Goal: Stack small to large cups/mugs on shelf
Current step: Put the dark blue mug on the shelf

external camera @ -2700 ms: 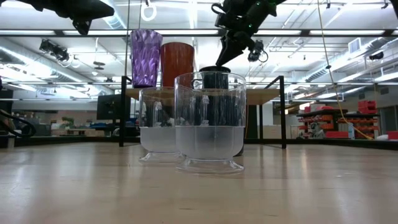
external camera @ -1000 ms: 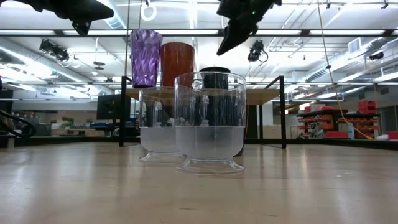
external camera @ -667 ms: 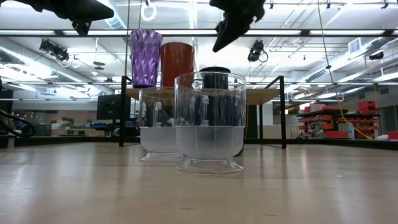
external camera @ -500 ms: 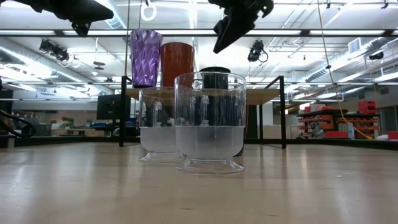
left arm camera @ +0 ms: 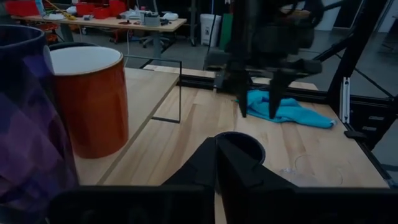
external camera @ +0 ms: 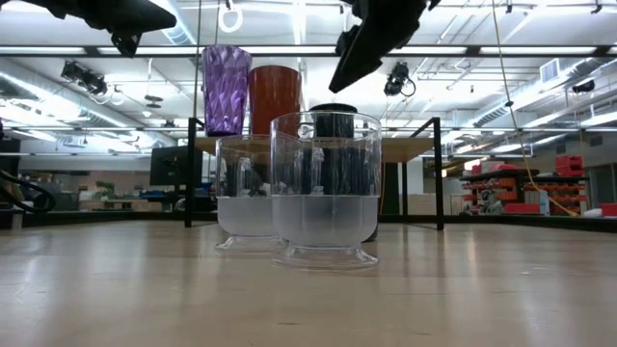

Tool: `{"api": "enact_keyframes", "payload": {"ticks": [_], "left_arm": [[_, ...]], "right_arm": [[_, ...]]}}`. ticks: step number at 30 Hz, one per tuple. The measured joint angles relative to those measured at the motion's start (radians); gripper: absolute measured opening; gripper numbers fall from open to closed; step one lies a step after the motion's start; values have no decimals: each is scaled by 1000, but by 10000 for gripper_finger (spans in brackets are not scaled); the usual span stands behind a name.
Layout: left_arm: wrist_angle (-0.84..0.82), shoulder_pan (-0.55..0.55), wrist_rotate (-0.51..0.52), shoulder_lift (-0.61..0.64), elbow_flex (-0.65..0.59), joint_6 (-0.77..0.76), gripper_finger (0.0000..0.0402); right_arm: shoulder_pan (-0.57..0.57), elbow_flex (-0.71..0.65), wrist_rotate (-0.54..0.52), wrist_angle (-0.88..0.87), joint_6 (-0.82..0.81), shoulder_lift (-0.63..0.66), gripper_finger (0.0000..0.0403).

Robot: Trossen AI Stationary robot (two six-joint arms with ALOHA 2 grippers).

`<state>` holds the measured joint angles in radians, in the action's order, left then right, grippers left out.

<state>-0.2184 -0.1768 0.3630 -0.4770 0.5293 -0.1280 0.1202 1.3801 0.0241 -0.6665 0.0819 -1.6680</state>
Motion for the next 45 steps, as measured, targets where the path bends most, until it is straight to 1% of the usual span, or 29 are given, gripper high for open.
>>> {"api": "enact_keyframes", "payload": {"ticks": [4, 7, 15, 21, 28, 33, 40, 45], "left_arm": [[3, 0, 0, 0, 0, 0, 14], [3, 0, 0, 0, 0, 0, 18], [3, 0, 0, 0, 0, -1, 23], [3, 0, 0, 0, 0, -1, 15], [3, 0, 0, 0, 0, -1, 19], [3, 0, 0, 0, 0, -14, 24], [-5, 0, 0, 0, 0, -13, 16], [-5, 0, 0, 0, 0, -13, 22]], "right_arm": [[41, -28, -2, 40, -44, 0, 217], [73, -79, -5, 129, -54, 0, 216], [121, -218, -130, 327, -28, 0, 215], [134, -291, -158, 420, -26, 0, 215], [128, -334, -159, 406, -22, 0, 208], [102, -323, -152, 360, -28, 0, 197], [69, -323, -148, 283, 28, 0, 177], [37, -322, -167, 254, 75, 0, 162]]}}
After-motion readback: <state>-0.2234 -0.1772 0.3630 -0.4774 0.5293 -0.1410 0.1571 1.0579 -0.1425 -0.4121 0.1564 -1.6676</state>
